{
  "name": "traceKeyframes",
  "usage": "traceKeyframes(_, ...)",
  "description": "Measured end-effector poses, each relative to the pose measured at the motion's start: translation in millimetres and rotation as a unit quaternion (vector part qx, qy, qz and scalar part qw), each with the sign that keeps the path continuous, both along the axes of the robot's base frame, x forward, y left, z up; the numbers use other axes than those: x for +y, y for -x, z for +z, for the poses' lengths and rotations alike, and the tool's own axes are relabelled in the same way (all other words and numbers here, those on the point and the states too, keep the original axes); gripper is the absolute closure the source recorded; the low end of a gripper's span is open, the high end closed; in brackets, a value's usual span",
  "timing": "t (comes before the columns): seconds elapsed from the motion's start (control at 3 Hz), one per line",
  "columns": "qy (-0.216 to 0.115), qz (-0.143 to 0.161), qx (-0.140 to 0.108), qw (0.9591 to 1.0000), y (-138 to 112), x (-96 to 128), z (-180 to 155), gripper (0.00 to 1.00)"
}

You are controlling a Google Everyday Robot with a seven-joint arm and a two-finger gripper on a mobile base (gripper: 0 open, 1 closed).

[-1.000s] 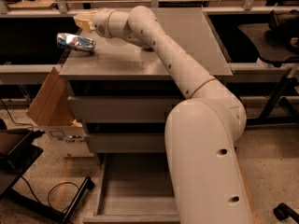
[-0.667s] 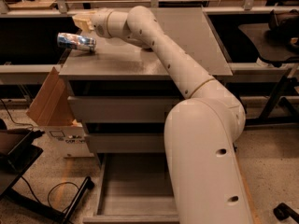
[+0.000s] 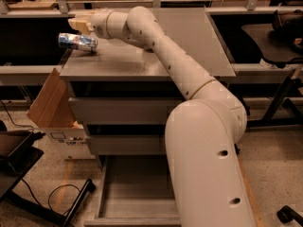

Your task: Place redbull can into bottom drawer

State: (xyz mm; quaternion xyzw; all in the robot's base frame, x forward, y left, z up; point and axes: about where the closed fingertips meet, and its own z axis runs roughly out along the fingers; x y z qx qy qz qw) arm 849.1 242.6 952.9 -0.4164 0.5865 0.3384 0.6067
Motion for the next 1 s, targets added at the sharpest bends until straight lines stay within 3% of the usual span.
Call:
traceKeyframes(0.33, 0.013, 0.005, -0.002, 0.9999, 0.5, 2.7, 1.1, 0.13)
traceKeyframes(0.67, 0.061, 0.015, -0.005, 0.998, -0.9, 8.0, 3.5, 0.0)
traceKeyframes(1.0, 0.107, 0.011, -0.006, 0.9942, -4.9, 7.1, 0.9, 0.0)
